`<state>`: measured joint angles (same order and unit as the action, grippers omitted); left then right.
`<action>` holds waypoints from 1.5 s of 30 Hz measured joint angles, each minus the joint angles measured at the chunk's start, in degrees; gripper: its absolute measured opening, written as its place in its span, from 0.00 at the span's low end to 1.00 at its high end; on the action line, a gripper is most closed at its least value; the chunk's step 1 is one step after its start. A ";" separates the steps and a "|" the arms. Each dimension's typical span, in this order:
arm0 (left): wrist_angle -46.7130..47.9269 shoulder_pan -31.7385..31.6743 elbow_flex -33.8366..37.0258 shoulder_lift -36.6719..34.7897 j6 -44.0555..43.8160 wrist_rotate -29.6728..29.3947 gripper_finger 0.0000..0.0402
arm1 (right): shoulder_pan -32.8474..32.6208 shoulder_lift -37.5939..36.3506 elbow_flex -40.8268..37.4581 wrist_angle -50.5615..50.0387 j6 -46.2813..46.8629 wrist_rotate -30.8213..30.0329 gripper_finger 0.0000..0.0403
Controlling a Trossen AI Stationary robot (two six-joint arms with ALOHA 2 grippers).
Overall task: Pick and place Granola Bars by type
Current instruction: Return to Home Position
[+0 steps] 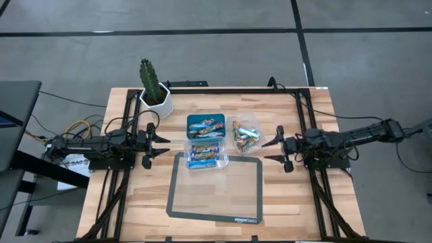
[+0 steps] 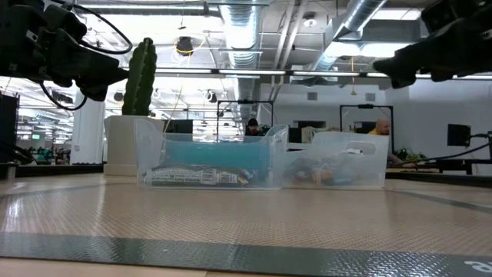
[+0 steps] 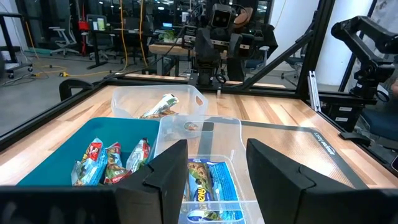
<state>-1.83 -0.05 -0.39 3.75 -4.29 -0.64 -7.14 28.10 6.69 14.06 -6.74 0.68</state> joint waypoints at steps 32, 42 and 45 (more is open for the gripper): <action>0.00 0.00 -0.02 0.00 0.00 0.02 0.39 | 3.80 -18.39 -6.29 -13.37 6.55 -0.78 0.51; 0.00 0.00 -0.02 0.00 0.00 0.02 0.39 | 4.35 -18.39 -6.29 -13.46 17.29 -0.76 0.51; 0.00 0.00 0.00 0.00 0.00 0.00 0.39 | 4.35 -18.39 -6.29 -13.48 17.30 -0.75 0.51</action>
<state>-1.83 -0.05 -0.38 3.75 -4.30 -0.64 -2.79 9.72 0.40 0.58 10.56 -0.07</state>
